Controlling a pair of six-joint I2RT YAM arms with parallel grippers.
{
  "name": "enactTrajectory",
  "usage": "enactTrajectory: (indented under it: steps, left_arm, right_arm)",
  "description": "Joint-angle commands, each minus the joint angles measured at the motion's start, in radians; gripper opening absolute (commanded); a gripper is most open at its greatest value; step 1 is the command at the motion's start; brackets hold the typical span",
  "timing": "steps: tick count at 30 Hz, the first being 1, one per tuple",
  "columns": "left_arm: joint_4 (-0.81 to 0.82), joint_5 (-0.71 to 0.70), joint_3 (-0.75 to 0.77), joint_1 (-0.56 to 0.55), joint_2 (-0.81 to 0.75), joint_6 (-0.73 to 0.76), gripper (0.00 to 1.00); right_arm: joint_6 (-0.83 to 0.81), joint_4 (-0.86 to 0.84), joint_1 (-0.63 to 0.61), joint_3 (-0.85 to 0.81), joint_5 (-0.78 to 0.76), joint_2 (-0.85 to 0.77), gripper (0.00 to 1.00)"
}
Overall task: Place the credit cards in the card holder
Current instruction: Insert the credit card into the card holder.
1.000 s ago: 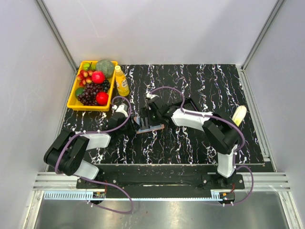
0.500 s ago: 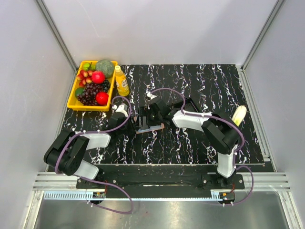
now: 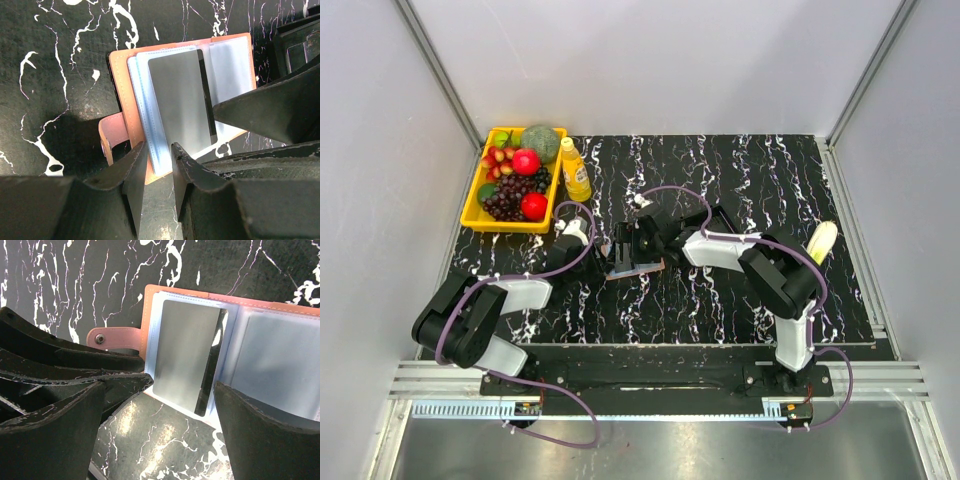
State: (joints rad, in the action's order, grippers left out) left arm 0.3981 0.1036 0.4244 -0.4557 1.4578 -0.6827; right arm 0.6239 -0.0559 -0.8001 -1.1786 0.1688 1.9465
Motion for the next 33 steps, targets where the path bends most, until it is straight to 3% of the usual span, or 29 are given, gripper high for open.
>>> enactTrajectory:
  steps: [1, 13, 22, 33]
  left_arm:
    - [0.057, 0.025, 0.01, -0.005, 0.013, 0.006, 0.33]
    - [0.1, 0.041, -0.004, -0.005, -0.002, -0.008, 0.33]
    - [0.344, 0.079, -0.09, -0.005, 0.03, -0.087, 0.33]
    - [0.616, 0.166, -0.162, -0.005, 0.107, -0.147, 0.3]
  right_arm:
    - [0.052, -0.076, -0.014, 0.01, 0.078, 0.034, 0.95]
    - [0.089, -0.034, -0.074, -0.013, -0.029, 0.011, 1.0]
    - [0.158, -0.153, -0.082, 0.034, -0.048, -0.009, 1.0]
    - [0.207, -0.144, -0.082, 0.013, -0.046, -0.02, 0.99]
